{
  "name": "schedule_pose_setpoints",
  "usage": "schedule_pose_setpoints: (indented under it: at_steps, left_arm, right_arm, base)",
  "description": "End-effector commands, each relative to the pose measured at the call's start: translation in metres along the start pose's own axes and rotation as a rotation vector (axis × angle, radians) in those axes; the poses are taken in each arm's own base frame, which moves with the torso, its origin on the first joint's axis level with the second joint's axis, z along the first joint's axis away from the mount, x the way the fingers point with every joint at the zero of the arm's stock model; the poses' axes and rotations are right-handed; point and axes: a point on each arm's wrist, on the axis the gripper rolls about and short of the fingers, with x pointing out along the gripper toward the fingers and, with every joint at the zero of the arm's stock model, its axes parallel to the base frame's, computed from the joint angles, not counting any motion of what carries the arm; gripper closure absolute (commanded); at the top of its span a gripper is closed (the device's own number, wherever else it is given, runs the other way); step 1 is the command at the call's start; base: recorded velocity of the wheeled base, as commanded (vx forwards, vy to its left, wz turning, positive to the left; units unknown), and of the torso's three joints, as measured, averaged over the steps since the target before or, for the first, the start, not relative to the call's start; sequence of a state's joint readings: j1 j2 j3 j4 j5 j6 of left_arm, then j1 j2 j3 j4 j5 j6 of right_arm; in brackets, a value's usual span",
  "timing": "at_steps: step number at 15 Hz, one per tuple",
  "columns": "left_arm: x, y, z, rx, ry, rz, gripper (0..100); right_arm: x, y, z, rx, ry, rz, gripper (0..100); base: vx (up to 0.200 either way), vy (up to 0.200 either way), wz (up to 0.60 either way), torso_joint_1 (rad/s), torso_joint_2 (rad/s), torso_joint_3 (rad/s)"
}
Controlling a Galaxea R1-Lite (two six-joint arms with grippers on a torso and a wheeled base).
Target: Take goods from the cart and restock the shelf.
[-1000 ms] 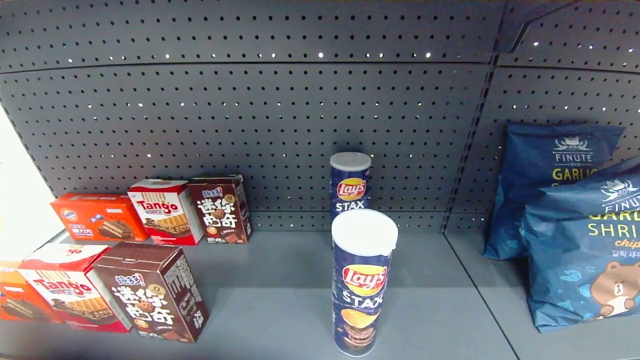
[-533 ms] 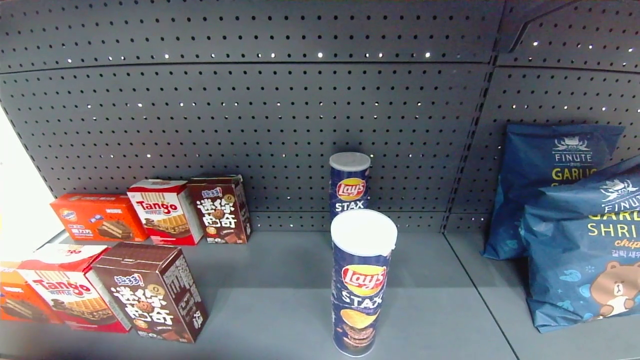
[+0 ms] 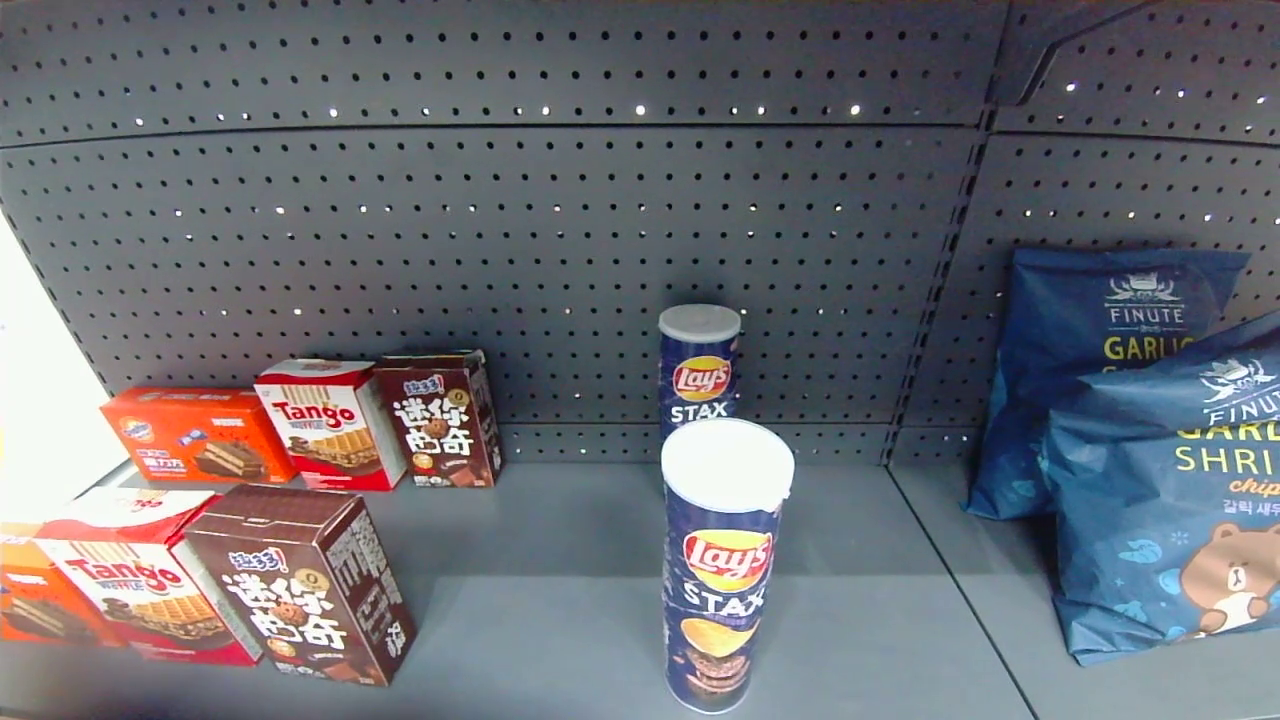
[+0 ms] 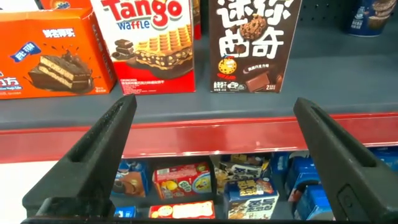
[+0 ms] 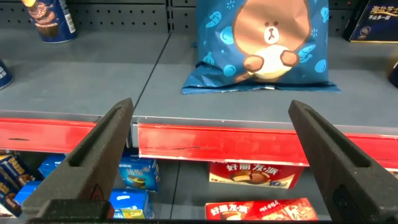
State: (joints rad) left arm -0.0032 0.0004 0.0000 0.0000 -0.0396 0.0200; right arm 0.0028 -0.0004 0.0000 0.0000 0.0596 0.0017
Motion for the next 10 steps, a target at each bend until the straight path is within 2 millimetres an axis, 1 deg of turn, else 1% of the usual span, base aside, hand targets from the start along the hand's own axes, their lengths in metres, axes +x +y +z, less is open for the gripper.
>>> schedule_pose_setpoints:
  at_steps: [1, 10]
  left_arm:
    - [0.0, 0.0, 0.0, 0.0, 0.0, 0.0, 0]
    - [0.0, 0.0, 0.0, 0.0, 0.0, 0.001, 0]
  right_arm:
    - [0.0, 0.0, 0.0, 0.0, 0.0, 0.001, 0]
    - [0.0, 0.0, 0.0, -0.005, 0.0, 0.002, 0]
  base:
    - [0.0, 0.0, 0.0, 0.0, 0.0, 0.0]
    - [0.0, 0.0, 0.0, 0.0, 0.0, 0.0]
